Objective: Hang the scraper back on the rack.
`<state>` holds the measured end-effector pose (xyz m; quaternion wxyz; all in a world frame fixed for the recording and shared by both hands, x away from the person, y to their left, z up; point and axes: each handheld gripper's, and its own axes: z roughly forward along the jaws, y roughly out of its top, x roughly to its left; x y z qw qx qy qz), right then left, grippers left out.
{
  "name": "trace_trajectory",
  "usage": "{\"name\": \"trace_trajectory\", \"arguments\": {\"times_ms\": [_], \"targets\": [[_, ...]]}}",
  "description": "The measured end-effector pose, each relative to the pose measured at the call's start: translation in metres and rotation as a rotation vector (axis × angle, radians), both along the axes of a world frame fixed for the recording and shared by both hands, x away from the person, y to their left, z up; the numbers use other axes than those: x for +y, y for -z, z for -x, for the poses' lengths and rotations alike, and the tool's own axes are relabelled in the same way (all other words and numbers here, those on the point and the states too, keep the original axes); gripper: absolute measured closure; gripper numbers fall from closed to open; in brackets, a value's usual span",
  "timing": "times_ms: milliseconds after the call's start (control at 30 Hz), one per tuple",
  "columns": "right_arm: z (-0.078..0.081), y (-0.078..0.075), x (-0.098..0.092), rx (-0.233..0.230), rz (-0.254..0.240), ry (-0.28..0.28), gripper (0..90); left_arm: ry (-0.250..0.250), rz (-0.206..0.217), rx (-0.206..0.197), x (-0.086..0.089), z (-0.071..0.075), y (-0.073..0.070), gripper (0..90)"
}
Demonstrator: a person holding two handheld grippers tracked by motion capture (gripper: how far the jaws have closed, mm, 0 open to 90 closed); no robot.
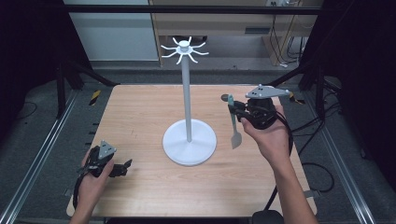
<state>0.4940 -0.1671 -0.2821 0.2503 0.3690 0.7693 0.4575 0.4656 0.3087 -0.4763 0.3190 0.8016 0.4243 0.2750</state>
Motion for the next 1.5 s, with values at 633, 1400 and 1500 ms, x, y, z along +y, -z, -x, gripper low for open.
{"name": "trace_trajectory", "arguments": {"times_ms": [633,1400,1500], "targets": [[0.003,-0.026,0.023,-0.064,-0.029,-0.031,74.5,0.001,-0.001,0.0,0.0,0.0,0.0,3.4],[0.004,-0.047,0.046,-0.099,-0.045,-0.066,74.5,0.005,-0.003,0.001,0.0,0.0,0.0,3.3],[0.004,-0.05,0.048,-0.104,-0.051,-0.071,74.5,0.002,0.0,0.0,0.0,0.0,0.0,3.3]]}}
